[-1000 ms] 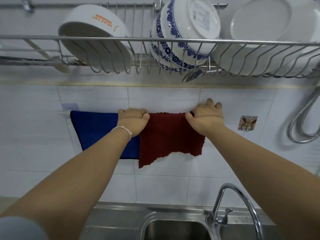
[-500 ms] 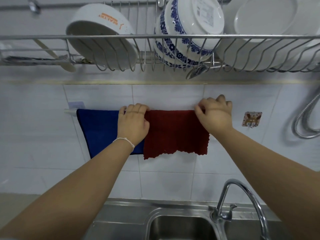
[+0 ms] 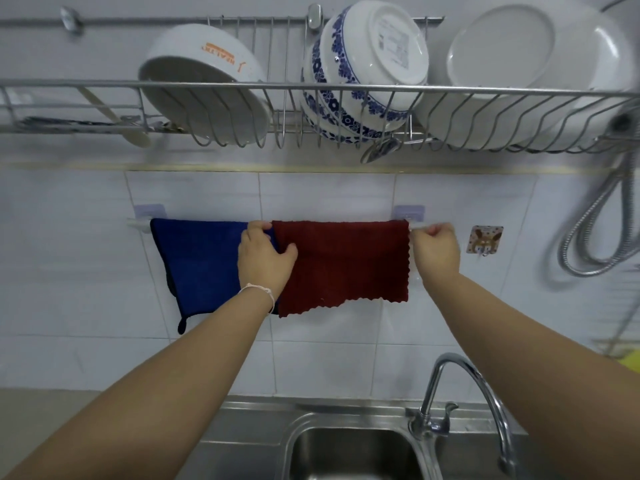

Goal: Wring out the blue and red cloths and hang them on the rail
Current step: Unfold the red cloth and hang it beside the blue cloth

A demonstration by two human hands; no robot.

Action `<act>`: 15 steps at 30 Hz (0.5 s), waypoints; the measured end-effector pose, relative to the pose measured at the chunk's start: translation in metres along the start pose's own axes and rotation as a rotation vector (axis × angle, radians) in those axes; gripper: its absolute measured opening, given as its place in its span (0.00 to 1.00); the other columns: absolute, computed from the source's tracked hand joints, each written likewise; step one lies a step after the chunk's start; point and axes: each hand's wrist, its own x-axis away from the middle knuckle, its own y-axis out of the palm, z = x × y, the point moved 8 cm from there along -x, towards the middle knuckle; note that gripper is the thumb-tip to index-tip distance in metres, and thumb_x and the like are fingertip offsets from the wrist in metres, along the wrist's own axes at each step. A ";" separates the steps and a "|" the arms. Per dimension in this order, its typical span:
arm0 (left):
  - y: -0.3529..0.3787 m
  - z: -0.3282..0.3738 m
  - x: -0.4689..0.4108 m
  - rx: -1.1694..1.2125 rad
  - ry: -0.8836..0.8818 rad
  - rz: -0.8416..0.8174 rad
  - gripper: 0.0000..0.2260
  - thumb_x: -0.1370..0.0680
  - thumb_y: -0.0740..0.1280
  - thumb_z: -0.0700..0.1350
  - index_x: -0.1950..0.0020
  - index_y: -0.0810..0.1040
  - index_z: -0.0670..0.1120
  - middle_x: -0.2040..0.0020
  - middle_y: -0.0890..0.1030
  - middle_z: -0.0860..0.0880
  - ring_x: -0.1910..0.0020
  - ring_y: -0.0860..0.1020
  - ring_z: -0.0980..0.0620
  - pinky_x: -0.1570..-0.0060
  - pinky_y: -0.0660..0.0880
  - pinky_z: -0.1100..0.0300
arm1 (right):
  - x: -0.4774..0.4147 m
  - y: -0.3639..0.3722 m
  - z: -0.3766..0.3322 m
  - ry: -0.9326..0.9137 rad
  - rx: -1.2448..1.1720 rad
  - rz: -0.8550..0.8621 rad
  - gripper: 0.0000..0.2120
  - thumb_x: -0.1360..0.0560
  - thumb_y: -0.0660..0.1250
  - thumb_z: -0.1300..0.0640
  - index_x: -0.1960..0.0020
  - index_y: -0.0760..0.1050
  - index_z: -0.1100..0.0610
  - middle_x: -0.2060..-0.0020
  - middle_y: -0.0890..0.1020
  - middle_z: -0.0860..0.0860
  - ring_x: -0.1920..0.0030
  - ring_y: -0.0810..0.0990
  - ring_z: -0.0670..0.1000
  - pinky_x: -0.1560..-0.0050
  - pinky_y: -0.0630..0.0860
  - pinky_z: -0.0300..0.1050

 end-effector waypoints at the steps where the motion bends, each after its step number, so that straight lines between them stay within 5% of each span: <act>1: 0.005 -0.002 0.000 0.047 -0.045 -0.025 0.23 0.28 0.72 0.47 0.36 0.69 0.45 0.44 0.75 0.46 0.48 0.75 0.49 0.50 0.75 0.54 | 0.003 0.010 0.011 0.112 -0.078 -0.082 0.07 0.27 0.67 0.54 0.58 0.67 0.51 0.59 0.77 0.50 0.58 0.77 0.54 0.60 0.72 0.45; 4: 0.008 -0.001 0.001 0.111 -0.110 -0.028 0.21 0.25 0.68 0.40 0.33 0.66 0.44 0.53 0.76 0.49 0.54 0.77 0.47 0.53 0.79 0.50 | 0.014 0.032 0.019 0.180 -0.104 -0.258 0.09 0.25 0.69 0.50 0.53 0.72 0.54 0.59 0.78 0.51 0.61 0.76 0.50 0.60 0.73 0.46; 6: 0.006 -0.006 -0.002 0.140 -0.149 -0.032 0.18 0.22 0.62 0.36 0.33 0.68 0.45 0.60 0.78 0.48 0.57 0.79 0.45 0.56 0.79 0.50 | 0.015 0.031 0.017 0.103 -0.038 -0.242 0.07 0.23 0.67 0.54 0.59 0.74 0.55 0.60 0.79 0.53 0.61 0.77 0.53 0.59 0.76 0.48; 9: -0.007 -0.019 -0.013 0.129 -0.167 -0.020 0.13 0.21 0.58 0.36 0.39 0.74 0.44 0.53 0.81 0.42 0.55 0.80 0.45 0.56 0.78 0.53 | 0.019 0.028 0.024 0.118 0.001 -0.283 0.09 0.25 0.68 0.59 0.63 0.72 0.56 0.62 0.78 0.53 0.60 0.77 0.54 0.55 0.76 0.51; 15: -0.011 -0.016 -0.036 0.172 -0.268 -0.138 0.12 0.21 0.66 0.47 0.45 0.83 0.39 0.47 0.83 0.42 0.48 0.81 0.44 0.43 0.77 0.55 | 0.022 0.019 0.012 0.118 -0.100 -0.321 0.11 0.23 0.67 0.60 0.64 0.73 0.54 0.66 0.75 0.50 0.67 0.71 0.49 0.70 0.66 0.38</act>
